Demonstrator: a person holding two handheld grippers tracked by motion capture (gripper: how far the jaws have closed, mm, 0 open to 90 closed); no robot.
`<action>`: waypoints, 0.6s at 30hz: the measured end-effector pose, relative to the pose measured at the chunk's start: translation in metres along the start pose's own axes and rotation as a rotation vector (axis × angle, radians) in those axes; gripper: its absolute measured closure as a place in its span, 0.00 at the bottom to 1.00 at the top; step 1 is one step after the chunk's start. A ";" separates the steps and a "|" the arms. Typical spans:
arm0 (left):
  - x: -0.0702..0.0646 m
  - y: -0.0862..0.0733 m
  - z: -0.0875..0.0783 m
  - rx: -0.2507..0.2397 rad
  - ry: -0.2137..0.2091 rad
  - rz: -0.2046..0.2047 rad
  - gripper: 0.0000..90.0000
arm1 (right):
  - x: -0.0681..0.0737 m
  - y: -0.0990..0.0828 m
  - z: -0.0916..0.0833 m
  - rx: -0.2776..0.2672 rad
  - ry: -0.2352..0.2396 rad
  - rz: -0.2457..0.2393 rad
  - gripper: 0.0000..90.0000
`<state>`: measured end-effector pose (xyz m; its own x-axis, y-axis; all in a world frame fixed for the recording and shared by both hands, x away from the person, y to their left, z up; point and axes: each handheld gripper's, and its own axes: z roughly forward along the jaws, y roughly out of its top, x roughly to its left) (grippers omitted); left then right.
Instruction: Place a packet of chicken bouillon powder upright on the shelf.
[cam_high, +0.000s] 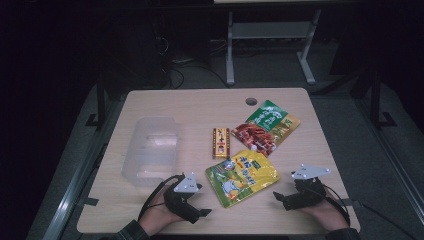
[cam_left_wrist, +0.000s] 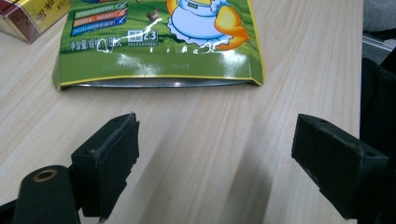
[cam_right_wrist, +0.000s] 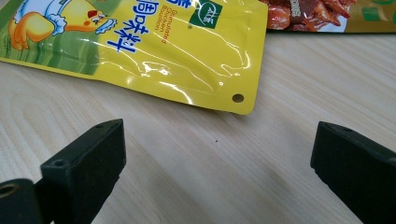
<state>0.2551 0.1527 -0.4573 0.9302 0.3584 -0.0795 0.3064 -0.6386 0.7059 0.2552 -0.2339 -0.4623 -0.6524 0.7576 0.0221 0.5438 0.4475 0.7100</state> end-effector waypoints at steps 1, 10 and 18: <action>0.000 0.000 0.000 -0.006 0.000 -0.005 0.18 | 0.000 0.000 0.000 0.001 0.001 0.001 0.03; 0.004 0.011 -0.004 -0.035 -0.019 -0.014 0.34 | -0.001 0.000 0.001 0.004 -0.003 0.008 0.04; 0.013 0.032 -0.001 -0.026 -0.009 -0.039 0.71 | 0.001 0.000 0.001 0.001 0.001 0.003 0.04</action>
<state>0.2765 0.1372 -0.4352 0.9196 0.3761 -0.1135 0.3368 -0.6061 0.7205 0.2555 -0.2328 -0.4627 -0.6512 0.7585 0.0255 0.5467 0.4456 0.7089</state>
